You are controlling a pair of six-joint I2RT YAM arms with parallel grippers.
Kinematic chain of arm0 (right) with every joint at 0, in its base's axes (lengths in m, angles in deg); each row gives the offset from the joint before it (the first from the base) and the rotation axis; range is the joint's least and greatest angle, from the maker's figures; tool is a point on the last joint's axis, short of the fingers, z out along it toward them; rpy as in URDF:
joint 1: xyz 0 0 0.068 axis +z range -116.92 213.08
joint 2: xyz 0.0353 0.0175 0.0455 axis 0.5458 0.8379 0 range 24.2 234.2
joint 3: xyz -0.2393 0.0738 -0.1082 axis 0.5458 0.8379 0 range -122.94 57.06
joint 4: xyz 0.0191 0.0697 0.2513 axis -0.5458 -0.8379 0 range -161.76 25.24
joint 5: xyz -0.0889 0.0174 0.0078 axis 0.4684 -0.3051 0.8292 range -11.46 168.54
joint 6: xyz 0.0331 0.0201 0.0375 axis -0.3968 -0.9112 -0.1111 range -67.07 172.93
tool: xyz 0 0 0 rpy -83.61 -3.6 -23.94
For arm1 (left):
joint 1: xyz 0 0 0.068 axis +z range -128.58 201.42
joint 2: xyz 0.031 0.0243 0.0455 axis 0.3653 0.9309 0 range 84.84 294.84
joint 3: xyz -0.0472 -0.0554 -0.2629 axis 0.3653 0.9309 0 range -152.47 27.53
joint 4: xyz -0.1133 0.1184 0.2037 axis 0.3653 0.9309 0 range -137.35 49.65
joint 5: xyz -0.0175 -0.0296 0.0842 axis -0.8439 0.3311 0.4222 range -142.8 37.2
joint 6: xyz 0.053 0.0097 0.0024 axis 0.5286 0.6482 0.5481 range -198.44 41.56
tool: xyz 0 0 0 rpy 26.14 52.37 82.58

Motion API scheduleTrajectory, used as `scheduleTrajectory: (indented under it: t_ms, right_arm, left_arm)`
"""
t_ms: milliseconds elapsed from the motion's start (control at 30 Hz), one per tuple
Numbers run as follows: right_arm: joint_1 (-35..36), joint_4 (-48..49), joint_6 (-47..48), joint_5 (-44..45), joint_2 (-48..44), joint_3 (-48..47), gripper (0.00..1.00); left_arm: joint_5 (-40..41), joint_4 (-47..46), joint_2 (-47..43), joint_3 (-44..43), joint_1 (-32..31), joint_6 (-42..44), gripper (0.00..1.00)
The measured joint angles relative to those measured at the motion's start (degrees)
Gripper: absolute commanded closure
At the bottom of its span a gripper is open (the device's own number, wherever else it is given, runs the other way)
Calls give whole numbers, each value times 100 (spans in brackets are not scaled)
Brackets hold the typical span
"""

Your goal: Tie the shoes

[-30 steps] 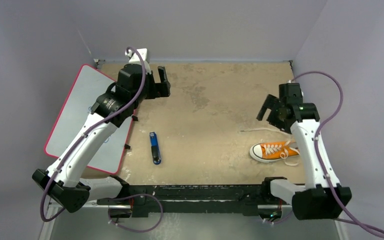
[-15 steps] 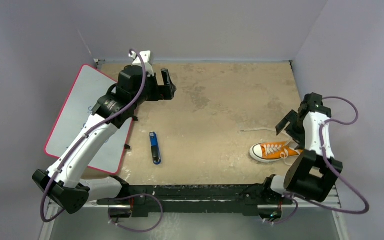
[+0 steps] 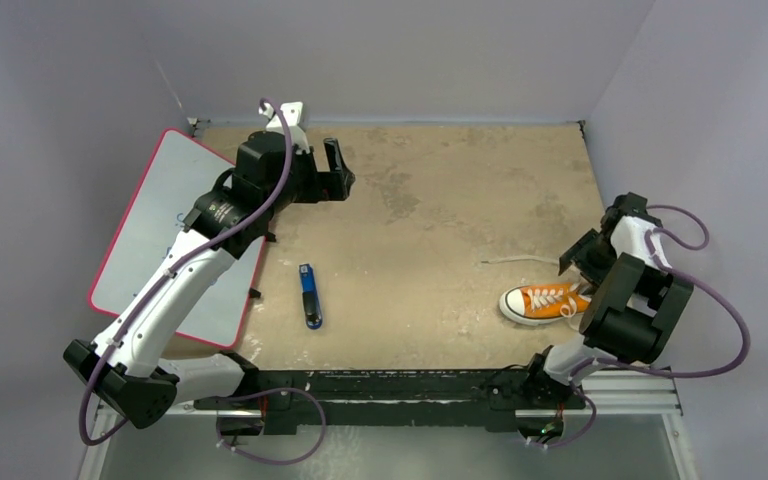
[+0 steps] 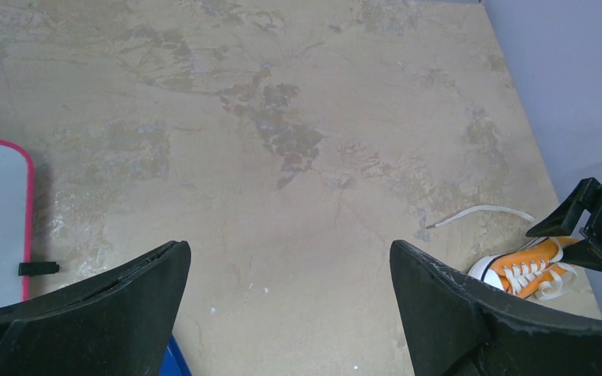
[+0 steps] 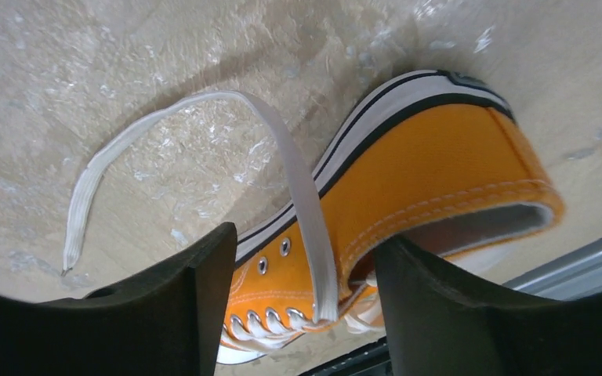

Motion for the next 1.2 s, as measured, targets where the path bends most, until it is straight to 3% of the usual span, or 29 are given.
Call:
scheduleTrajectory:
  t_ms: [233,400,567,700,967,1067,1200]
  right_arm:
    - [79,72,-273,-190,160,254,74]
    - [372,-92,-890,-743,-645,732,100]
    - [1443,-264,-1923,-1220,-1471,793,100]
    - [2430,-247,-3038,-1591,-1517,638,100]
    - [4232,393,-6183,-1757,-1484,658,100]
    - [4778,592,-7217,-1565,-1401,691,93]
    - [5119,522,-7654,-1375,-721,175,63]
  left_arm:
    - [-22,-2,0,0,-7,-4,2]
    - [-68,-4,0,0,-7,-15,2]
    - [-94,-7,4,0,-7,-94,3]
    - [-136,-4,7,0,-7,-205,4]
    - [-149,70,-42,184,-7,-455,5]
    - [-127,195,-92,236,-7,-518,6]
    - [-37,417,-260,295,-7,-629,6]
